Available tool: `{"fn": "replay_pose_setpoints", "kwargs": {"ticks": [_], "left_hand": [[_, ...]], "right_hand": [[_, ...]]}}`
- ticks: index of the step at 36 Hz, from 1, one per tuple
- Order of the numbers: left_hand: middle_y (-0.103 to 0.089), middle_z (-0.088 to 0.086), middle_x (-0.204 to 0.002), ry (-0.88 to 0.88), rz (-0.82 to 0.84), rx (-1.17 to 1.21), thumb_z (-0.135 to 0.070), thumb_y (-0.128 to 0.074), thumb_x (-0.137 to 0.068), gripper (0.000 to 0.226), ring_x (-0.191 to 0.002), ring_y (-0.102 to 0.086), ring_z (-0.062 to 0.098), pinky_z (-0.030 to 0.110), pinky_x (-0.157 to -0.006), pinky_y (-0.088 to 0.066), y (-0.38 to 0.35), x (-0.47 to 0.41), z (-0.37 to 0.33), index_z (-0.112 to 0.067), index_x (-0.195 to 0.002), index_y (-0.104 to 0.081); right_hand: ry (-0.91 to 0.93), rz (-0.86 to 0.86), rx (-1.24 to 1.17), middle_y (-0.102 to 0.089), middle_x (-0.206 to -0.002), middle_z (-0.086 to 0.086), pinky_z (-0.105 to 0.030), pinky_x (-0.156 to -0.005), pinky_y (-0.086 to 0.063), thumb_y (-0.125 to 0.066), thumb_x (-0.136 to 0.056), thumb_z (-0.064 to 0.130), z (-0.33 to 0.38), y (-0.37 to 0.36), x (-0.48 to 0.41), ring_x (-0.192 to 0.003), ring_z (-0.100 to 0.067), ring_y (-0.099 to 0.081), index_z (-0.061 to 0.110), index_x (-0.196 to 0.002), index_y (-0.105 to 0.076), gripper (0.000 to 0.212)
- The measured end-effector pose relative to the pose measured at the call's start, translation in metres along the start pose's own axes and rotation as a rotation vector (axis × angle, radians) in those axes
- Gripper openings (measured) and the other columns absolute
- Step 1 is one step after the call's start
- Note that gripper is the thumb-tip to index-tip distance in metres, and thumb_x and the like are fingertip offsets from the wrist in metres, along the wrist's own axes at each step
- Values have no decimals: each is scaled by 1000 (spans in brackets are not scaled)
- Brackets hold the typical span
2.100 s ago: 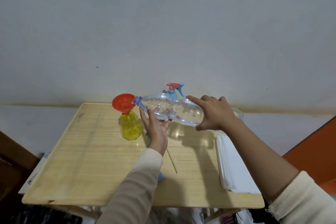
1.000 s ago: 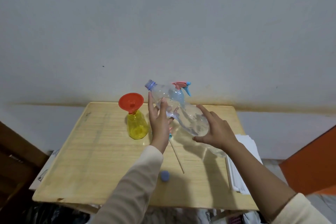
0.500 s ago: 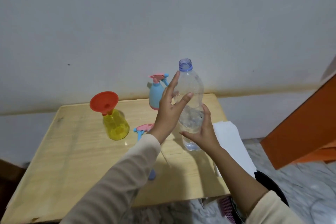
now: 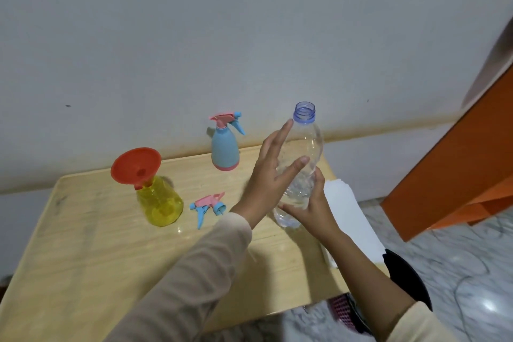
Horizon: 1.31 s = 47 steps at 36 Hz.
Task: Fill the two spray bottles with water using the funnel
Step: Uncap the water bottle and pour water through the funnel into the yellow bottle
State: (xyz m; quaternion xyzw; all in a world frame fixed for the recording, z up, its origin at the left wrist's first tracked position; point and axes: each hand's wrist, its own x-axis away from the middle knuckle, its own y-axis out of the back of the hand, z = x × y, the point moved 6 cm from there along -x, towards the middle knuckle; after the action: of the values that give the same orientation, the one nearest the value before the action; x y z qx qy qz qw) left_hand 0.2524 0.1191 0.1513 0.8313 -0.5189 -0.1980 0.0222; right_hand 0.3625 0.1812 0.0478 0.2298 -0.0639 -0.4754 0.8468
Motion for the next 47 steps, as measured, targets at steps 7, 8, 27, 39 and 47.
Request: {"fn": "replay_pose_setpoints", "kwargs": {"ticks": [7,8,27,39,47], "left_hand": [[-28,-16,-146,-27,85,-72,-41,-58,-91,67,-131,-32,-5,25,-105,-34,-8,6,-8,-70,-133,-15],[-27,-13,-148,-25,83,-82,-42,-58,-91,67,-133,-31,-3,26,-105,-34,-9,7,-9,-70,-133,-14],[-23,-9,-157,78,-51,-480,-43,-50,-96,69,-142,-22,5,18,-101,-23,-13,27,-50,-32,-152,-10],[-39,6,-150,418,39,-773,-47,-48,-95,62,-135,-39,23,32,-104,-34,16,91,-61,-14,-146,-34],[-46,11,-142,709,59,-905,-46,-47,-96,56,-126,-47,27,34,-98,-39,77,159,-30,-8,-137,-46]], "right_hand": [[-55,-53,-5,-40,-140,1,-39,-105,-41,-86,-61,38,0,10,5,-130,-13,-40,23,-141,-21,104],[-47,-46,2,-42,-138,1,-38,-104,-42,-86,-61,36,2,11,5,-128,-12,-42,22,-140,-23,102],[43,265,375,-34,-142,-8,-24,-94,-35,-61,-88,19,53,60,17,-127,-22,-41,11,-140,-31,61],[149,421,591,-48,-137,-10,-33,-93,-44,-57,-85,19,91,61,50,-122,-26,-48,13,-135,-45,51],[198,524,602,-52,-133,-9,-34,-93,-46,-59,-85,23,111,3,70,-118,-24,-52,14,-135,-45,53]]}}
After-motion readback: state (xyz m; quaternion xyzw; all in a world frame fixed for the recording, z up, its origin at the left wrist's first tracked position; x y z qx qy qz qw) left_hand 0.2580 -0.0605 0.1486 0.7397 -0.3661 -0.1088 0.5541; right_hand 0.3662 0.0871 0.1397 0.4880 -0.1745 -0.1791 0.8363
